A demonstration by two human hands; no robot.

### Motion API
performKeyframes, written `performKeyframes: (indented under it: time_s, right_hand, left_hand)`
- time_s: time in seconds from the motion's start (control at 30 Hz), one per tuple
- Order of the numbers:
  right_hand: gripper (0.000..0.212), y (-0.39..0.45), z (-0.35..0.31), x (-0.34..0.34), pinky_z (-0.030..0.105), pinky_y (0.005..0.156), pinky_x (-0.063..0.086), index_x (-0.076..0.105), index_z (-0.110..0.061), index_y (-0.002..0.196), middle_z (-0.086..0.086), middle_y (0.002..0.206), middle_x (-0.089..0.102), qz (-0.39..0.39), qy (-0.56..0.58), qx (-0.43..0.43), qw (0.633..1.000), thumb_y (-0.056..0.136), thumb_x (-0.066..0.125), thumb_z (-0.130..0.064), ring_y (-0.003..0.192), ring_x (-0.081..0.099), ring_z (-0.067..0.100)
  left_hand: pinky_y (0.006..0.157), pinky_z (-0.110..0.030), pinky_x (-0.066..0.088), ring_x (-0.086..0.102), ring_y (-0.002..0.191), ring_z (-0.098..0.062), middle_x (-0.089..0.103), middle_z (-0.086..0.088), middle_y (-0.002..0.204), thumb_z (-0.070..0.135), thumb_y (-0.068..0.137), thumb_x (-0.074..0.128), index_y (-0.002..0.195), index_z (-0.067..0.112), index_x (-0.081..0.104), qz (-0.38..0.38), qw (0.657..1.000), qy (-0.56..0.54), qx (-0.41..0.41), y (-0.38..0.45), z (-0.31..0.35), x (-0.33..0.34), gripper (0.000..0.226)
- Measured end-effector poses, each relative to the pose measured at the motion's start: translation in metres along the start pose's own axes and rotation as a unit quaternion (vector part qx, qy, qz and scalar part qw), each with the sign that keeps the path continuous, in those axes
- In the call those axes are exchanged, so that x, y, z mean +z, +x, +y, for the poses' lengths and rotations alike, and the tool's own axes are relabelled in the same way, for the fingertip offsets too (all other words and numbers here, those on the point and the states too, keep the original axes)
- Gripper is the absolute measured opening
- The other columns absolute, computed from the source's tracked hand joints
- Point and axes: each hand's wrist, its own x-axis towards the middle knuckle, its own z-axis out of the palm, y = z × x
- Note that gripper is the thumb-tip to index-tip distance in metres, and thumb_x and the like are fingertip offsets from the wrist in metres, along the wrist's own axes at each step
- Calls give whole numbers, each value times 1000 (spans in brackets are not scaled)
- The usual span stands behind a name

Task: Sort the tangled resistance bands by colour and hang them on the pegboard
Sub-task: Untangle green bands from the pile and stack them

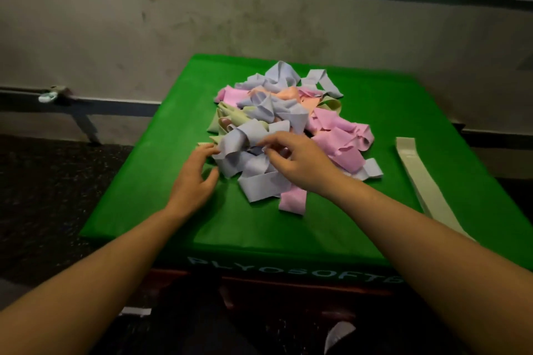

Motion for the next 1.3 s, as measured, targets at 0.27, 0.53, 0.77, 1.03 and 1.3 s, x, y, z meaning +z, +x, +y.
performKeyframes:
  time_s: [0.27, 0.53, 0.77, 1.03, 1.3]
  right_hand:
    - [33, 95, -15, 41, 20, 88, 46, 69, -11, 118, 5, 118, 69, -20, -36, -26, 999, 93, 50, -1, 104, 60, 11]
    - [52, 114, 42, 58, 32, 98, 47, 51, -18, 139, 8, 123, 63, -42, -40, 152, 987, 88, 60, -13, 111, 61, 24]
    - [23, 106, 60, 45, 43, 93, 46, 75, -21, 104, 9, 110, 50, -80, -201, 105, 971, 86, 69, -34, 104, 53, 30]
    - [23, 62, 32, 12, 33, 96, 42, 65, -13, 83, 3, 124, 61, 25, -137, -39, 989, 85, 74, -34, 116, 52, 20]
    - [29, 37, 5, -11, 63, 69, 52, 48, -26, 105, 20, 102, 68, 68, 266, 247, 929, 87, 64, -11, 86, 69, 44]
  left_hand:
    - [115, -31, 29, 42, 135, -18, 50, -5, 145, 24, 88, 51, 135, 16, 53, 3, 999, 34, 4, 17, -2, 11, 48]
    - [121, -42, 20, 39, 138, -16, 49, 3, 145, 54, 93, 38, 150, 36, 34, -65, 981, 178, 43, 15, -5, 17, 60]
    - [116, -46, 28, 48, 115, -18, 52, 2, 117, 56, 96, 42, 150, 36, 37, -53, 971, 218, 79, 15, -10, 19, 57]
    - [118, -48, 22, 50, 121, -23, 53, -4, 124, 57, 97, 39, 119, 40, 69, 0, 964, 243, 103, 12, -7, 16, 41]
    - [119, -51, 22, 36, 141, -23, 39, -5, 153, 52, 99, 41, 113, 36, 72, -26, 961, 239, 136, 9, -5, 14, 38]
